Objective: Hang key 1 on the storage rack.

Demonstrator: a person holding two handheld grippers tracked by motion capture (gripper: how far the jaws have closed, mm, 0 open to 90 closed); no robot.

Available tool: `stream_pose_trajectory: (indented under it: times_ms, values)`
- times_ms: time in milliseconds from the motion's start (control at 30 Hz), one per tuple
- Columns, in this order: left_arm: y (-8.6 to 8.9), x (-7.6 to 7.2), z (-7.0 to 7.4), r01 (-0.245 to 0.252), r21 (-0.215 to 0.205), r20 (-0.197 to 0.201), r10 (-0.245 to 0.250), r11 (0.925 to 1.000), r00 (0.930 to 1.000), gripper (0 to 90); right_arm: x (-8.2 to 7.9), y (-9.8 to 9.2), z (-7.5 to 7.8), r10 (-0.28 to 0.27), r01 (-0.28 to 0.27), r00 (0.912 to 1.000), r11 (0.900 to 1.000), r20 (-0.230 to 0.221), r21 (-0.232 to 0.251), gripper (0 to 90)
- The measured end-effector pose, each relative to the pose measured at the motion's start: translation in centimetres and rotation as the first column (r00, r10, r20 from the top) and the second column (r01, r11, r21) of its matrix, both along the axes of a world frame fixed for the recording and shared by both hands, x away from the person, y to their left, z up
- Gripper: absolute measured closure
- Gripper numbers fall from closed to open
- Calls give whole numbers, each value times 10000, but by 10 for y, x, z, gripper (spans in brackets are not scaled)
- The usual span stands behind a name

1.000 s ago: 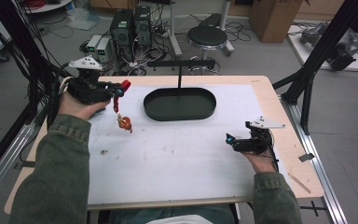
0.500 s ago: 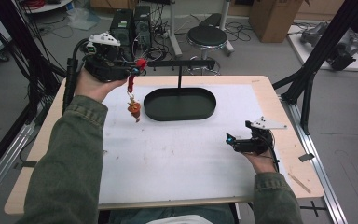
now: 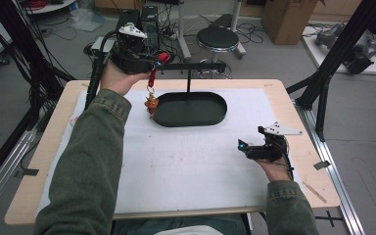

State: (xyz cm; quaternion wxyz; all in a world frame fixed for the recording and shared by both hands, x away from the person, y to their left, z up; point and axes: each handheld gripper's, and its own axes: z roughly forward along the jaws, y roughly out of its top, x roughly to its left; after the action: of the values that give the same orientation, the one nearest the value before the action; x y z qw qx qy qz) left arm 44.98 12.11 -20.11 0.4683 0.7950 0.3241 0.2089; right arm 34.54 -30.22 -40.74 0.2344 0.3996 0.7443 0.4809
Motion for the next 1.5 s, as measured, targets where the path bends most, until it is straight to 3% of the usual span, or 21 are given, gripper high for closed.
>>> stream_pose_trajectory:
  times_ms: [200, 433, 600, 1100, 1233, 1367, 1500]
  values:
    - [-15, 13, -4, -54, 155, -124, 56, 9999, 9999, 747, 0, -1, 1, 27, -27, 10000, 10000, 71, 64, 5]
    - [-36, 34, 7, -107, 532, -152, 115, 9985, 9998, 747, -1, 0, 0, -38, 38, 10000, 10000, -58, 42, 5]
    - [-44, 50, 10, -341, 541, -375, 361, 9980, 9986, 747, 0, -2, 0, -22, 24, 9999, 9999, -103, 106, 5]
    - [-77, 87, -9, -353, -14, -776, 351, 9994, 9964, 747, 0, -8, -1, -120, 122, 9999, 9993, -73, 343, 5]
    - [-83, 91, -11, -437, 145, -650, 446, 9989, 9969, 747, 0, -12, -1, -154, 165, 9997, 9977, -164, 662, 5]
    - [-85, 97, -11, -488, -323, -605, 468, 9983, 9971, 747, -1, -16, -1, -285, 300, 9994, 9962, -188, 821, 5]
    - [-85, 103, -14, -759, -260, -494, 745, 9968, 9960, 747, -1, -16, -2, -292, 304, 9994, 9965, -166, 775, 5]
